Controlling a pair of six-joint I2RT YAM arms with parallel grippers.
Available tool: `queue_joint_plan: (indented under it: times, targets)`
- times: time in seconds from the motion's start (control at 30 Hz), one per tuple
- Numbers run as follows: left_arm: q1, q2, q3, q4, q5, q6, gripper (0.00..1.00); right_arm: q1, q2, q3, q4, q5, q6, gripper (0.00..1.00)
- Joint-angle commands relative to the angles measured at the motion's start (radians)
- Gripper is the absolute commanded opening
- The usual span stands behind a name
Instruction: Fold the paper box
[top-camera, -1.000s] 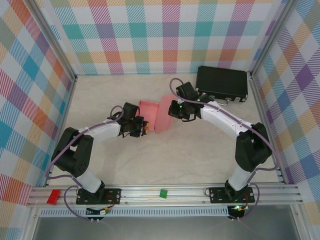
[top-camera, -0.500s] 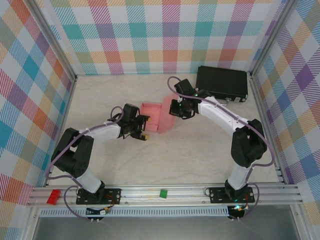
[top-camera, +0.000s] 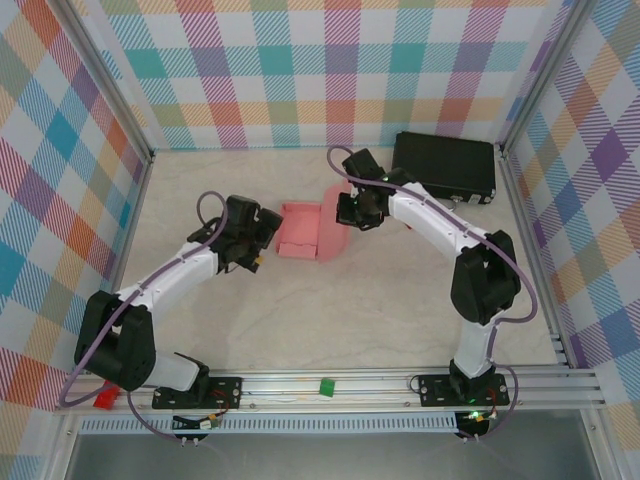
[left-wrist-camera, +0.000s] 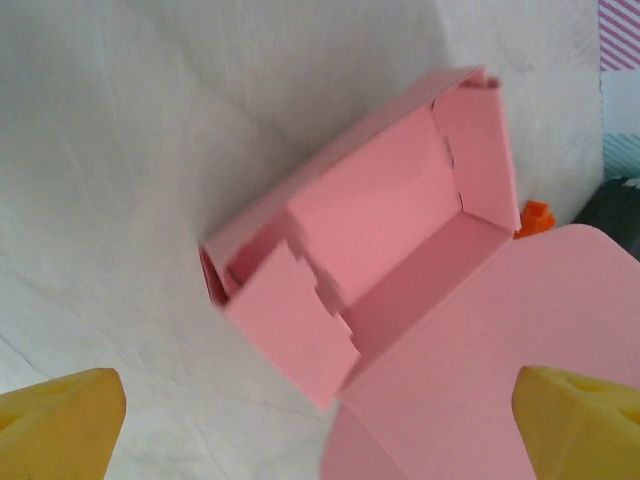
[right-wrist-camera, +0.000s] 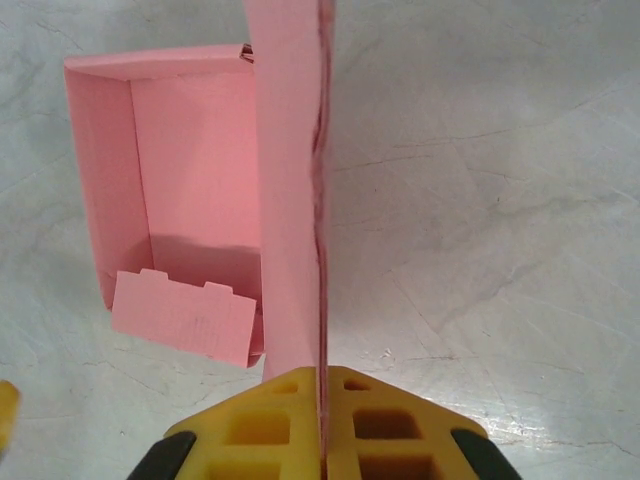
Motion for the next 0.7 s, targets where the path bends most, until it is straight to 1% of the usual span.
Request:
queue_joint_plan:
  times: [0.0,0.1,0.2,0.23,0.33,0.5,0.67]
  targets:
    - [0.053,0.077,0.089,-0.03,0.018,0.373,0.97,-0.006,0.025,0.057,-0.051,0.01,-0.045,0.09]
    - [0.093,0.172,0.133,0.028,0.129,0.544,0.95,-0.01,0.041,0.082,-0.069,0.003,-0.061,0.1]
    - [0.116,0.263,0.165,0.104,0.243,0.619,0.89,-0.012,0.06,0.103,-0.08,0.002,-0.075,0.11]
    - [0.117,0.293,0.183,0.1,0.258,0.634,0.88,-0.013,0.066,0.112,-0.085,0.001,-0.078,0.12]
    - [0.119,0.366,0.225,0.1,0.295,0.655,0.85,-0.019,0.089,0.139,-0.096,-0.004,-0.093,0.13]
    - [0.12,0.437,0.236,0.209,0.441,0.634,0.71,-0.024,0.128,0.187,-0.109,-0.017,-0.124,0.13]
    - [0.118,0.446,0.219,0.224,0.484,0.599,0.57,-0.031,0.166,0.241,-0.133,-0.009,-0.152,0.15]
